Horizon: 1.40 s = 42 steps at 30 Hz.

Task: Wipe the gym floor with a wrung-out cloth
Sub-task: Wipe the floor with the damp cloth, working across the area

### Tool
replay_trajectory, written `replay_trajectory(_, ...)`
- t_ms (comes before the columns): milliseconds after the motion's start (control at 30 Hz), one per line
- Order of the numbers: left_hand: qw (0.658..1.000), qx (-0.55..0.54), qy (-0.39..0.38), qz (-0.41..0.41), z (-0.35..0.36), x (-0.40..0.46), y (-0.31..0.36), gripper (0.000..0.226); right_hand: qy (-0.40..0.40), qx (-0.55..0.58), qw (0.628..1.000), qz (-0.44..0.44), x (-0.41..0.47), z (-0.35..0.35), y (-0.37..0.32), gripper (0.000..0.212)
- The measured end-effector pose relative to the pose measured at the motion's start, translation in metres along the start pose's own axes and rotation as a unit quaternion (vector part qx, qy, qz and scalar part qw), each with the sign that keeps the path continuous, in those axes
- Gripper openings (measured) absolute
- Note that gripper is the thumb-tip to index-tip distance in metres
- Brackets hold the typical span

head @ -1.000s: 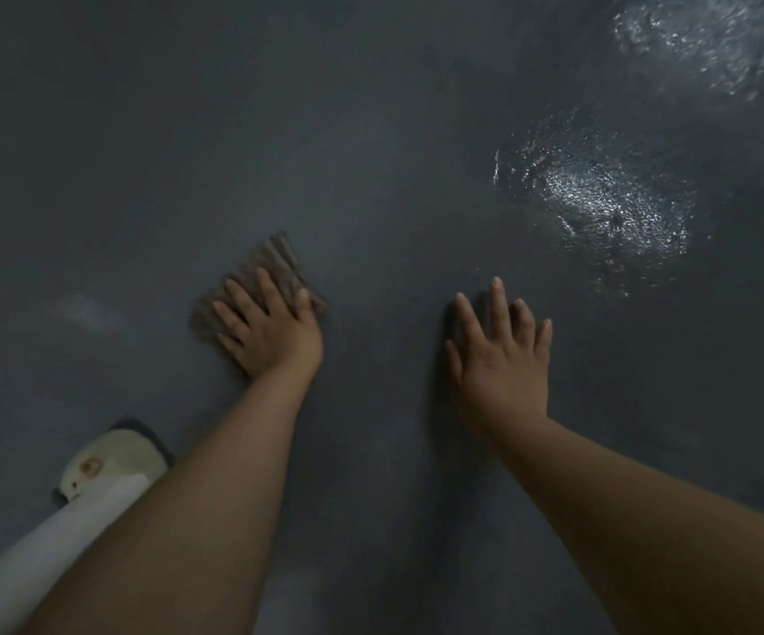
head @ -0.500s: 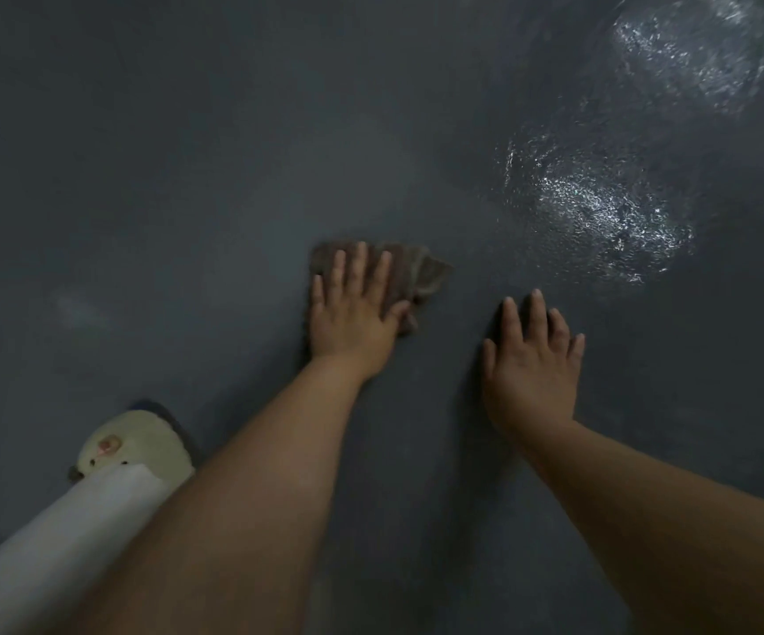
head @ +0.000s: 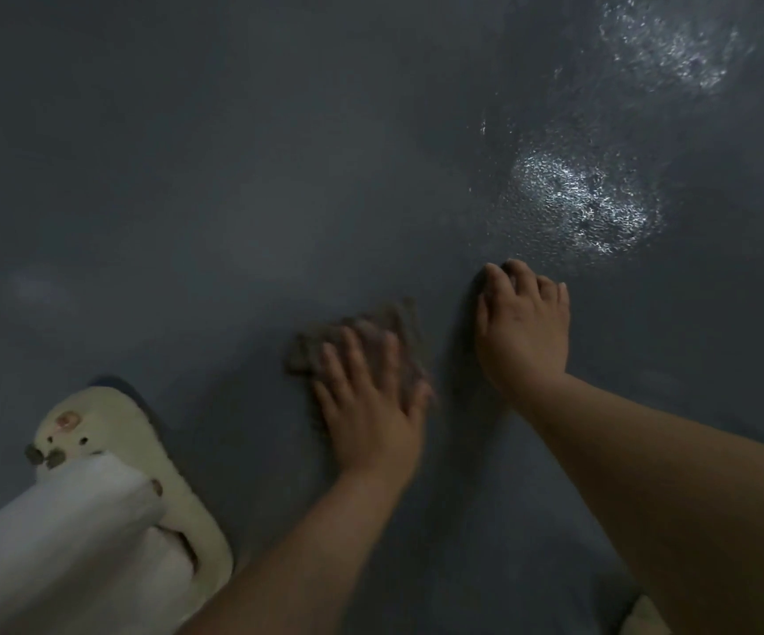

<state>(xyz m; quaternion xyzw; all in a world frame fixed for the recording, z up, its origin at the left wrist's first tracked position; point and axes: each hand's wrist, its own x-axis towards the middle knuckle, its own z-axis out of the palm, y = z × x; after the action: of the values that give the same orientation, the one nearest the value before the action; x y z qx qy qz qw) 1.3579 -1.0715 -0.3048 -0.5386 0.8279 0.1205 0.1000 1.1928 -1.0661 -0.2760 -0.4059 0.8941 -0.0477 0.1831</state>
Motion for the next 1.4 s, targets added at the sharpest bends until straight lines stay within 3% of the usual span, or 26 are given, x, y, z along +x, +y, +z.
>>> replay_trajectory(67, 0.983, 0.033, -0.061, 0.173, 0.009, -0.034, 0.026, 0.069, 0.021, 0.009, 1.0, 0.005, 0.002, -0.002, 0.005, 0.045)
replay_trajectory(167, 0.913, 0.076, -0.098, 0.388, 0.012, -0.025, 0.03, 0.066, 0.012, 0.01, 1.0, 0.022, 0.005, -0.005, 0.015, 0.041)
replay_trajectory(267, 0.875, 0.101, -0.041, 0.472, 0.008, 0.025, 0.021, 0.066, 0.028, 0.007, 0.999, 0.039, 0.009, -0.01, 0.03, 0.043)
replay_trajectory(367, 0.895, 0.125, -0.008, 0.428, -0.02, 0.086, 0.034, 0.064, 0.042, 0.012, 0.998, 0.053, 0.015, -0.015, 0.047, 0.045)
replay_trajectory(500, 0.984, 0.107, -0.037, 0.139, -0.054, 0.167, 0.04, 0.066, 0.043, 0.019, 0.996, 0.073, 0.019, -0.026, 0.067, 0.044)
replay_trajectory(633, 0.998, -0.004, -0.038, -0.06, -0.056, 0.194, 0.073, 0.064, 0.052, 0.032, 0.993, 0.098, 0.013, -0.028, 0.08, 0.05)
replay_trajectory(733, 0.999, -0.003, -0.035, -0.028, -0.05, 0.177, 0.104, 0.065, 0.049, 0.041, 0.991, 0.121, 0.01, -0.03, 0.088, 0.056)
replay_trajectory(833, 0.988, 0.044, -0.06, 0.133, -0.035, 0.134, 0.13, 0.068, 0.058, 0.062, 0.982, 0.167, 0.014, -0.031, 0.096, 0.045)
replay_trajectory(933, 0.933, 0.098, -0.107, 0.331, -0.017, 0.083, 0.139, 0.067, 0.075, 0.086, 0.97, 0.212, 0.019, -0.031, 0.101, 0.044)
replay_trajectory(1000, 0.878, 0.111, -0.089, 0.456, -0.009, 0.061, 0.126, 0.063, 0.077, 0.091, 0.967, 0.225, 0.02, -0.031, 0.104, 0.043)
replay_trajectory(1200, 0.69, 0.177, -0.044, 0.7, -0.023, 0.116, 0.086, 0.058, 0.079, 0.082, 0.97, 0.214, 0.018, -0.029, 0.109, 0.042)
replay_trajectory(1233, 0.691, 0.183, -0.038, 0.698, -0.03, 0.135, 0.086, 0.058, 0.079, 0.081, 0.971, 0.211, 0.017, -0.029, 0.11, 0.042)
replay_trajectory(1267, 0.715, 0.183, -0.031, 0.674, -0.037, 0.154, 0.087, 0.059, 0.077, 0.081, 0.972, 0.209, 0.016, -0.029, 0.111, 0.042)
replay_trajectory(1333, 0.824, 0.171, -0.047, 0.538, -0.053, 0.184, 0.096, 0.06, 0.073, 0.083, 0.972, 0.206, 0.012, -0.028, 0.113, 0.041)
replay_trajectory(1400, 0.94, 0.142, -0.082, 0.298, -0.063, 0.201, 0.111, 0.061, 0.071, 0.084, 0.972, 0.206, 0.007, -0.027, 0.115, 0.04)
